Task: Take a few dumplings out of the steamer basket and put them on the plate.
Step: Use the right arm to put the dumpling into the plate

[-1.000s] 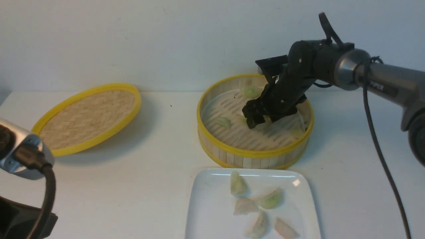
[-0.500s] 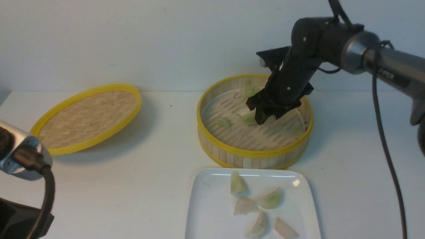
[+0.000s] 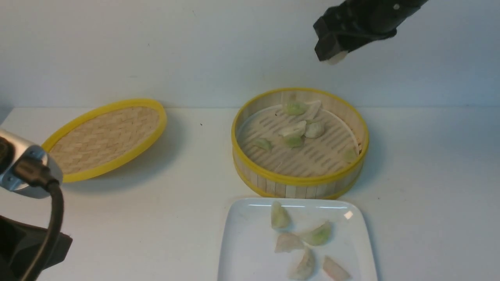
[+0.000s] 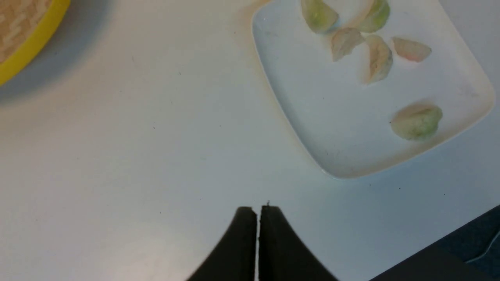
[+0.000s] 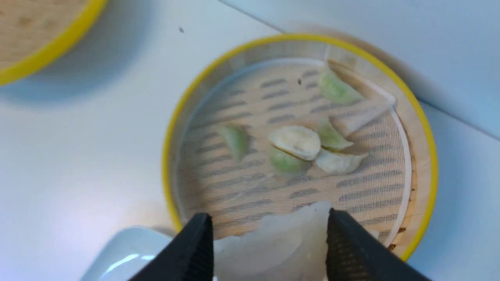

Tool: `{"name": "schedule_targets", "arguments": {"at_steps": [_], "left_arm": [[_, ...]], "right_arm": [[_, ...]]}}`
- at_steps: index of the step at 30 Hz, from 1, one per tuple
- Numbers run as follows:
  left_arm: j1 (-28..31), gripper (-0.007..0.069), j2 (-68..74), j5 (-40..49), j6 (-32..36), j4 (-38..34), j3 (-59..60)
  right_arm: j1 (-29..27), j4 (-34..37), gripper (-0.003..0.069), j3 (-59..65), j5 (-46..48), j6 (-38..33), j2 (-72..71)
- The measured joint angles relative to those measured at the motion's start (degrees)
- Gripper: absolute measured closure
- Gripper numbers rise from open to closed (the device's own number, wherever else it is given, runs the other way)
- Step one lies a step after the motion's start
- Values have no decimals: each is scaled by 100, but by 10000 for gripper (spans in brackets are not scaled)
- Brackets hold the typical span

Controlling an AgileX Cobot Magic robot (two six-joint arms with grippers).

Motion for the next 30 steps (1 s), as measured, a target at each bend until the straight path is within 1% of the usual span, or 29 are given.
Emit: {"name": "schedule_targets", "arguments": {"at_steps": [4,7,10,11,15,16,19,22,30], "left_arm": [[0,631,0,-121,0,0,0],[0,631,0,-142,0,0,0],[0,631,0,-148,0,0,0],[0,631,0,-148,0,0,0],[0,631,0,-148,0,0,0],[0,631,0,-148,0,0,0],[0,631,0,-179,0,0,0],[0,631,0,-206,0,0,0],[0,631,0,-208,0,0,0]], "right_arm": [[238,0,319,573,0,0,-647],[451,23,319,1316,-6,6,-1198],[637,184,319,2423,-224,6,-1735],[673,246,319,2626,-294,6,-1824],[975,647,319,4022,-816,-103,-2206],[989,662,319,4079,-840,-109,-2207],[1193,808,319,4836,-1273,-140,-2191],[1384,841,319,5343,-1622,-145,-2049],[1932,923,319,5538,-2656,-157,-1212]]}}
